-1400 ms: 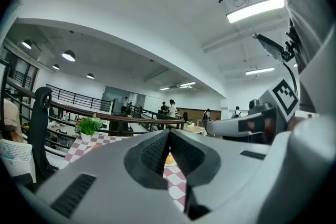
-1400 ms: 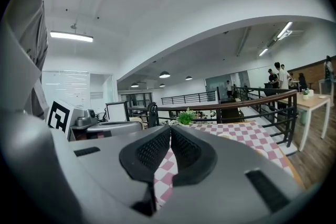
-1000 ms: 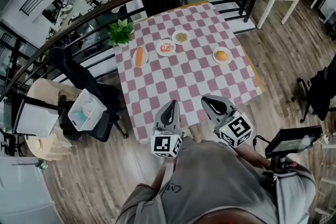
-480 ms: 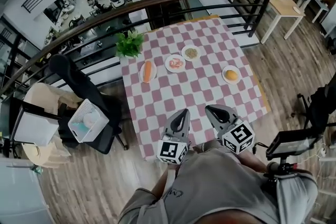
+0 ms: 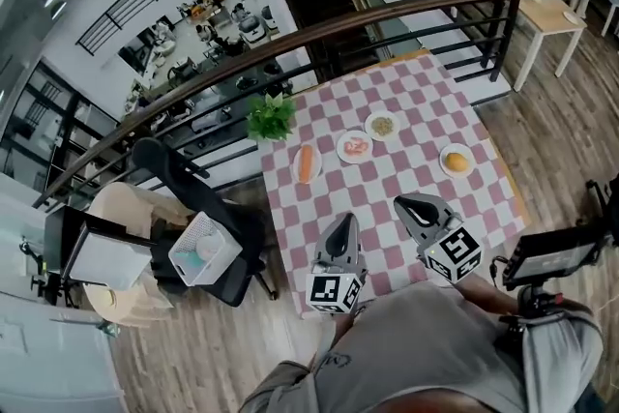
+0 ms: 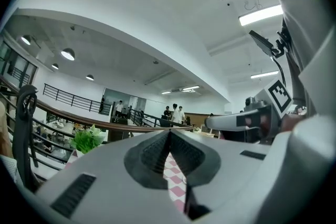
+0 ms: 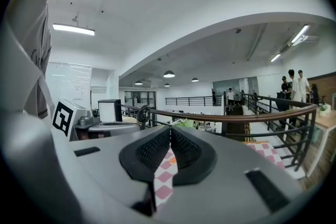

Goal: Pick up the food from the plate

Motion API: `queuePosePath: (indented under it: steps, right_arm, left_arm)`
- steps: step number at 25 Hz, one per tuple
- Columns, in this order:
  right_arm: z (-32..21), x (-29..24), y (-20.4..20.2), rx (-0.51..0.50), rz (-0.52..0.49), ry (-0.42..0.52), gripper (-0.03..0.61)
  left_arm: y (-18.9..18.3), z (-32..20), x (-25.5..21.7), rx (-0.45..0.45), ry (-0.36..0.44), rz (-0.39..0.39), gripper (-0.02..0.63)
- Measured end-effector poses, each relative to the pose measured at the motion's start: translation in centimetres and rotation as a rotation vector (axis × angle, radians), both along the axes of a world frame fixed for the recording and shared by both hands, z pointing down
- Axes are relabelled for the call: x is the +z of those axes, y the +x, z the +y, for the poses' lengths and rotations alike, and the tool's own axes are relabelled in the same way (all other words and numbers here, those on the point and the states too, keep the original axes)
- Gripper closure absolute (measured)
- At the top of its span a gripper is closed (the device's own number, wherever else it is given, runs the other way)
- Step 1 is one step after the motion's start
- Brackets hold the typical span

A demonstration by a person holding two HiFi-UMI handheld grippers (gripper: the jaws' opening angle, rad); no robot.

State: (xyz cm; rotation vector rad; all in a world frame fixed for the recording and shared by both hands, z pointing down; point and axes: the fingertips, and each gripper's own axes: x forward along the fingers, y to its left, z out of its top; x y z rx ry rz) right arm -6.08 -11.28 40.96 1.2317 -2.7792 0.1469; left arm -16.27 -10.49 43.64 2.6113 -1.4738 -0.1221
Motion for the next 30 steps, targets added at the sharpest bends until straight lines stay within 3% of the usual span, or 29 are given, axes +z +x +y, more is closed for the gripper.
queuePosePath:
  steps: [8,14,20,27,28,29,30]
  right_arm:
    - [-1.2,0.4,1.6,0.026,0.031,0.06,0.561]
    - [-1.2,0.4,0.2,-0.031,-0.013,0.054,0.561]
    - [-1.4,-0.4,-0.3,-0.067,-0.041,0.087,0.561]
    - [-2.1,-1.0,0.3,-0.04,-0.019,0.125,0.56]
    - [-2.6,-0.6,0.6,-0.024,-0.01,0.117,0.49]
    - [-3.1,-0.3,1.0,-0.005,-0.001,0.107,0.324]
    - [-3.7,-0.1,1.6,0.02,0.003,0.1,0.3]
  left_arm:
    - [0.6,-0.9,-1.0,-0.011,0.056,-0.032,0.604]
    - [0.3,-0.7,-0.6,-0.059,0.033,0.006,0.604]
    - [0.4,-0.8,-0.4,-0.057,0.047,-0.029,0.604]
    - [0.6,-1.3,-0.7,-0.083,0.053,-0.017,0.604]
    - [0.7,-1.2,-0.7,-0.081,0.053,-0.018,0.604]
    - [0.9,-1.3,-0.7,-0.078,0.052,-0.019,0.604]
    - [1.0,-1.3,-0.6,-0.076,0.052,-0.02,0.603]
